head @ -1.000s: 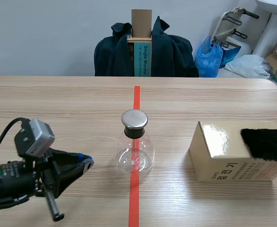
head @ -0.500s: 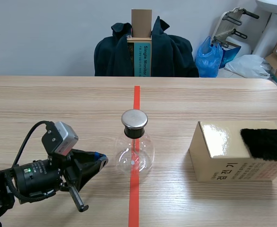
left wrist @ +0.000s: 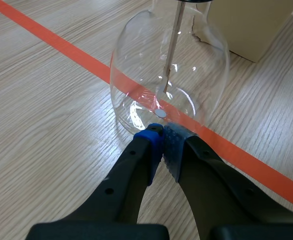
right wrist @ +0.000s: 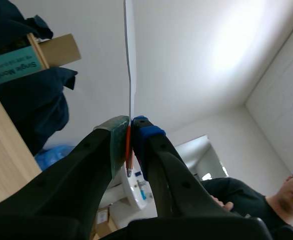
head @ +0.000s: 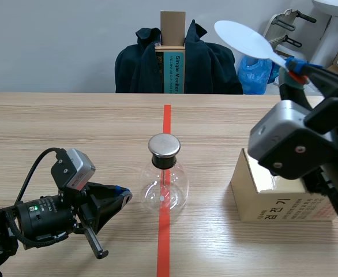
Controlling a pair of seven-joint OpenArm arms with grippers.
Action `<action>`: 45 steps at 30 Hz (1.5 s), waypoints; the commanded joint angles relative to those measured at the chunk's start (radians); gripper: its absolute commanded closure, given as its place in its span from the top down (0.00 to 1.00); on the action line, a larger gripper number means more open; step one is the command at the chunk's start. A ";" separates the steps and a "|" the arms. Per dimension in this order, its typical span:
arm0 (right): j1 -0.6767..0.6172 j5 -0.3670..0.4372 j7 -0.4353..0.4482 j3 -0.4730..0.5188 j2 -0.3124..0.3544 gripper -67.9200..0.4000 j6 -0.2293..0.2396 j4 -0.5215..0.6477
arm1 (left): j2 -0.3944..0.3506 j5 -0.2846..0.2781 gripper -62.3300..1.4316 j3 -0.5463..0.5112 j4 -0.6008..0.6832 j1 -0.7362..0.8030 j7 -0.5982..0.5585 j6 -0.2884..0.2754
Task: Do the electroscope experiment.
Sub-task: 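Bring the plate to the electroscope and point at the metal foil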
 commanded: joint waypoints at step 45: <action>0.164 -0.187 -0.224 -0.147 -0.003 0.02 -0.011 -0.346 | 0.008 -0.007 0.05 -0.011 0.018 -0.003 -0.016 -0.002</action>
